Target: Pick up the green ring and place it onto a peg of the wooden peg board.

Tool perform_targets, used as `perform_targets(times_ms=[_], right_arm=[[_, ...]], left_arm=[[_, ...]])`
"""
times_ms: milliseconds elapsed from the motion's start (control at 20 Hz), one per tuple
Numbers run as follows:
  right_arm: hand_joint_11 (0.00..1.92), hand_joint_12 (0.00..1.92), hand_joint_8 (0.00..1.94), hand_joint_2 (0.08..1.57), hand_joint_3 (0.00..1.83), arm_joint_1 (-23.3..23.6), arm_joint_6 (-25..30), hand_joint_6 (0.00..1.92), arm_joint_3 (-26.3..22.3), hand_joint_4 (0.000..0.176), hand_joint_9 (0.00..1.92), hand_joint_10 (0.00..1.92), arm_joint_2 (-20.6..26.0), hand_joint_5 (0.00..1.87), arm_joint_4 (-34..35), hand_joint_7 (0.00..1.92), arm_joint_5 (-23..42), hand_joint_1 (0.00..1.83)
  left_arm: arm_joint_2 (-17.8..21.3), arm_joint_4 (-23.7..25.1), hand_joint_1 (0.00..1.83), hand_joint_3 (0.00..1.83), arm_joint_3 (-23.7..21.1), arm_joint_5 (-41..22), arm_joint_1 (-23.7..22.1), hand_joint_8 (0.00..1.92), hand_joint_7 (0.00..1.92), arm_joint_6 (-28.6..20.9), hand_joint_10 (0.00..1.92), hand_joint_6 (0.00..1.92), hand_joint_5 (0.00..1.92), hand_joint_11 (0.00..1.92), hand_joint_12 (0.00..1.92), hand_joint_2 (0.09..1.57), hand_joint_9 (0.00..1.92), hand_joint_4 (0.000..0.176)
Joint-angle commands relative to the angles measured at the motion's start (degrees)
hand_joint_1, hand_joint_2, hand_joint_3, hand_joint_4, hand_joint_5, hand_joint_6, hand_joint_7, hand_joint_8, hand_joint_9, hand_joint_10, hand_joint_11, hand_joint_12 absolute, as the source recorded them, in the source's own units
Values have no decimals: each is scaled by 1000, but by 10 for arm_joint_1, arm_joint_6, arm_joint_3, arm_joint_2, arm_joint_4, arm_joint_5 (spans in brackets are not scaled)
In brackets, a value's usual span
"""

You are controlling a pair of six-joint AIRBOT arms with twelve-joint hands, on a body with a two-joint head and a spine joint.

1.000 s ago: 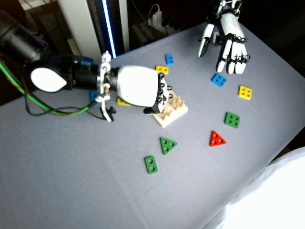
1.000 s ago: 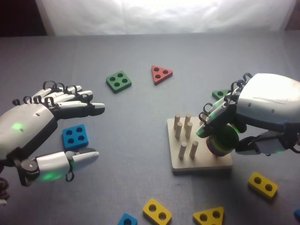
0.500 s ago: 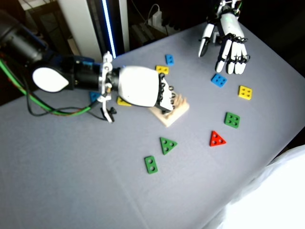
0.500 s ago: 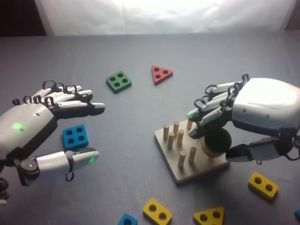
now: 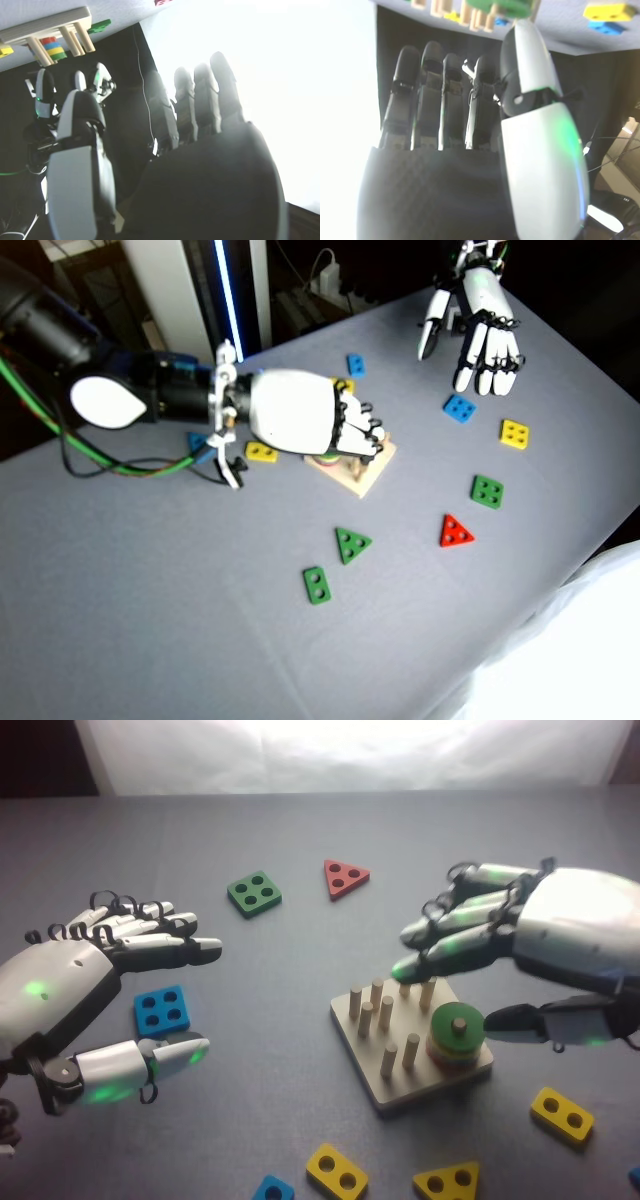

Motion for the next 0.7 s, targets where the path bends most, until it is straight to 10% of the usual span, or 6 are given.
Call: perform_targets(times_ms=[0, 50, 450, 600, 650], right_arm=[[0, 894, 1, 1097, 5, 0, 0, 0, -4, 54, 367, 0, 9, 598, 35, 427, 99, 1095], [0, 816, 0, 1144, 11, -8, -5, 0, -10, 0, 368, 2, 19, 558, 63, 421, 129, 1062], [372, 285, 0, 1310, 3, -114, -60, 0, -52, 0, 528, 0, 77, 420, 295, 475, 456, 589], [614, 127, 1, 1315, 5, -144, -62, 1, -63, 0, 668, 4, 86, 252, 335, 540, 541, 933], [589, 100, 4, 1349, 13, -142, -71, 1, -70, 8, 611, 3, 90, 233, 334, 477, 541, 826]], left_arm=[[-3, 4, 842, 1, -3, -89, -3, 0, 377, -4, 5, 0, 604, 0, 749, 1123, 269, 0], [-3, 0, 854, 1, -4, -101, -2, 7, 417, -4, 13, 0, 613, 0, 824, 1123, 316, 0], [-2, -17, 510, 0, -11, -238, -3, 2, 422, -21, 9, 0, 349, 0, 896, 1156, 385, 0], [-3, -18, 312, 9, -12, -293, -10, 0, 377, -23, 11, 0, 189, 5, 1024, 1242, 454, 0], [-3, -19, 134, 14, -13, -298, -12, 0, 185, -24, 1, 0, 53, 0, 817, 1299, 366, 82]])
